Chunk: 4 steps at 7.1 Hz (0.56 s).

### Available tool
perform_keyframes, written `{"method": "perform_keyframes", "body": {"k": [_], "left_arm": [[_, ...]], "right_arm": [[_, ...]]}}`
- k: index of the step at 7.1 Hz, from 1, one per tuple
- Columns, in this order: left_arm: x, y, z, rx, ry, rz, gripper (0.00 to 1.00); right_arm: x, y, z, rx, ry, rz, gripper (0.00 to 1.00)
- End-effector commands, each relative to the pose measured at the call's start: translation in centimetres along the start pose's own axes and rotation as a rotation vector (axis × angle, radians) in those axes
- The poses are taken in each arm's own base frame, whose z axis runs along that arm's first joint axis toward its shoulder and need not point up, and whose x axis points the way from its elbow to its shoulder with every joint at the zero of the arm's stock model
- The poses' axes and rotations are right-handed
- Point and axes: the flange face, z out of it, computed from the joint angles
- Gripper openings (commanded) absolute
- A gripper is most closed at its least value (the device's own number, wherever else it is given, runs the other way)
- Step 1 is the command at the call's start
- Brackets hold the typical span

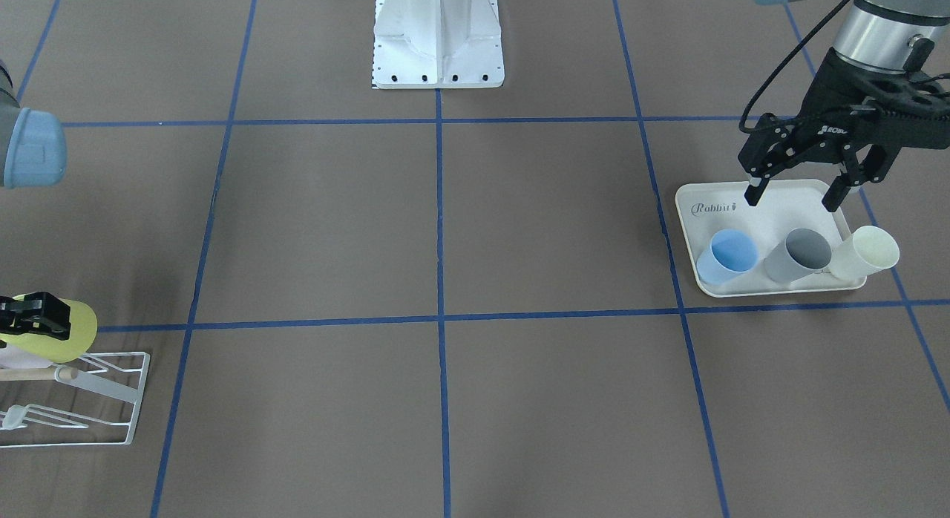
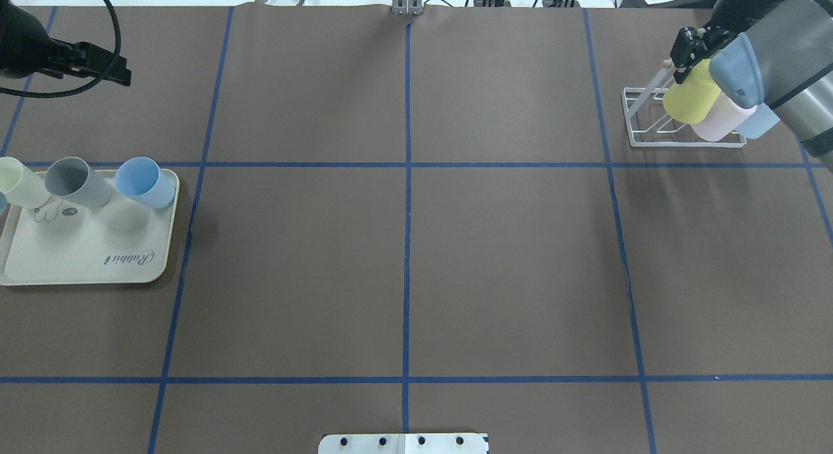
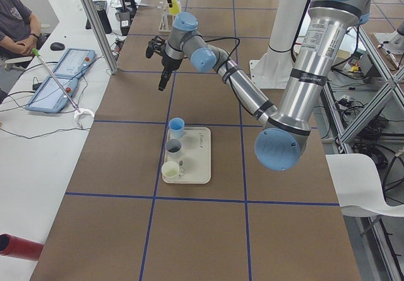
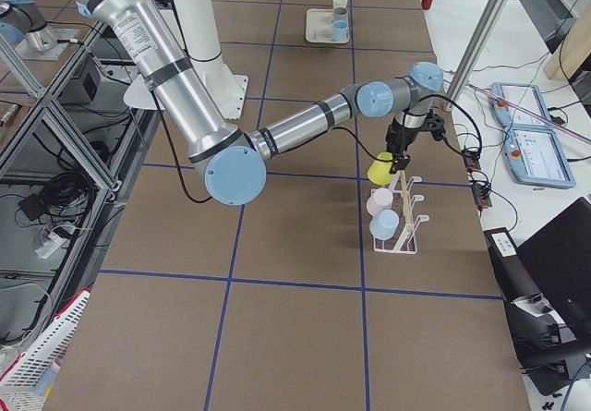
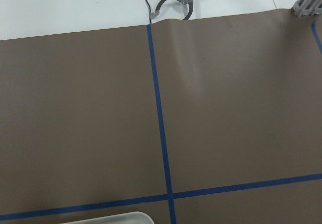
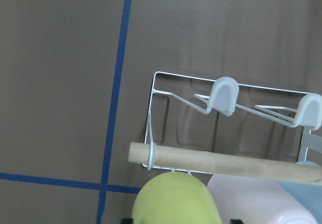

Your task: Transfer IKEA cup to right arm and place on rack

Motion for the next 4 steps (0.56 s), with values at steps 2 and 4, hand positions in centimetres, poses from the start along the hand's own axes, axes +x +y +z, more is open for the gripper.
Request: {"method": "perform_keyframes", "body": {"k": [2, 4], "left_arm": [[0.1, -0.02, -0.08, 0.001, 0.003, -0.003, 1.0], [0.07, -0.03, -0.01, 0.0, 0.002, -0.006, 1.0]], "right_arm": [[0.48, -0.14, 0.84, -0.016, 0.005, -0.01, 0.31], [0.67, -0.25, 0.94, -0.019, 0.006, -0.004, 0.43]]}}
